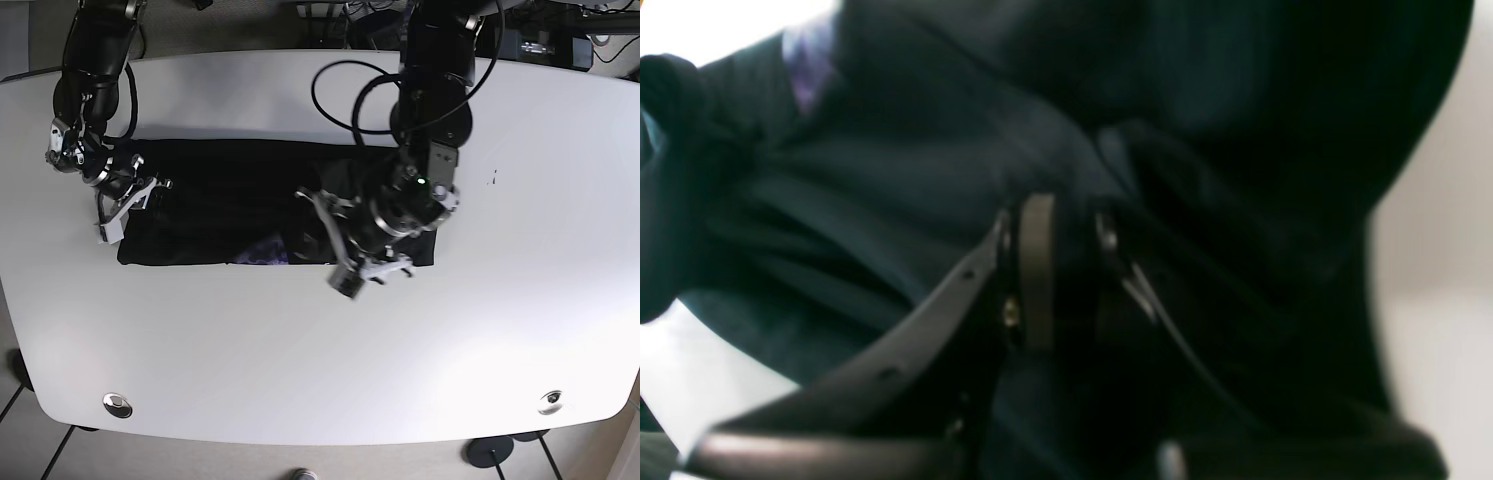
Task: Fold the T-shirt properly
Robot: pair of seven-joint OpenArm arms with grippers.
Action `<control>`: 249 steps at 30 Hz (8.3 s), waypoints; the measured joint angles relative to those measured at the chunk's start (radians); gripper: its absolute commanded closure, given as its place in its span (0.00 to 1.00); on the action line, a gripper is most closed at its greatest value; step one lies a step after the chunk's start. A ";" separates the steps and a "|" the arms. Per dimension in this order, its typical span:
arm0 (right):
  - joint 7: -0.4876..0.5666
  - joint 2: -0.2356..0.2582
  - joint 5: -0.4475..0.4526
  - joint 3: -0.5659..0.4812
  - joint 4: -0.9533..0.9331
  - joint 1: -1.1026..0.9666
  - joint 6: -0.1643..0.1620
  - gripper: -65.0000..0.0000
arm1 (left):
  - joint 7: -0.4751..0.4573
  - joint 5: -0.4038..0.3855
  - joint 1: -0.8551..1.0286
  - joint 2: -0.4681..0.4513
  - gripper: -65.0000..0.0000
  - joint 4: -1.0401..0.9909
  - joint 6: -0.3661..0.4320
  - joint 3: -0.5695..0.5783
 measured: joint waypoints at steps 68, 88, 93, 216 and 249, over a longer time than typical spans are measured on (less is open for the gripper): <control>-0.103 -0.220 -0.062 0.080 0.208 0.094 -0.119 0.80 | -0.194 -0.006 0.084 -0.198 0.84 -0.166 -0.256 -0.314; -0.159 -0.027 0.208 0.235 -0.163 -0.015 -0.066 0.12 | -0.081 -0.008 0.046 -0.113 0.84 -0.235 -0.256 -0.317; -0.095 -0.066 0.221 0.131 -0.161 -0.013 -0.067 0.32 | -0.081 -0.008 0.046 -0.117 0.84 -0.235 -0.256 -0.316; 0.515 -0.224 -0.027 -0.765 -0.512 0.407 -0.283 0.72 | -0.234 -0.041 0.246 -0.201 0.85 -0.210 -0.261 -0.240; 0.499 -0.012 0.024 -0.789 -0.309 0.274 -0.171 0.72 | -0.346 -0.023 -0.061 -0.226 0.85 -0.594 -0.257 -0.247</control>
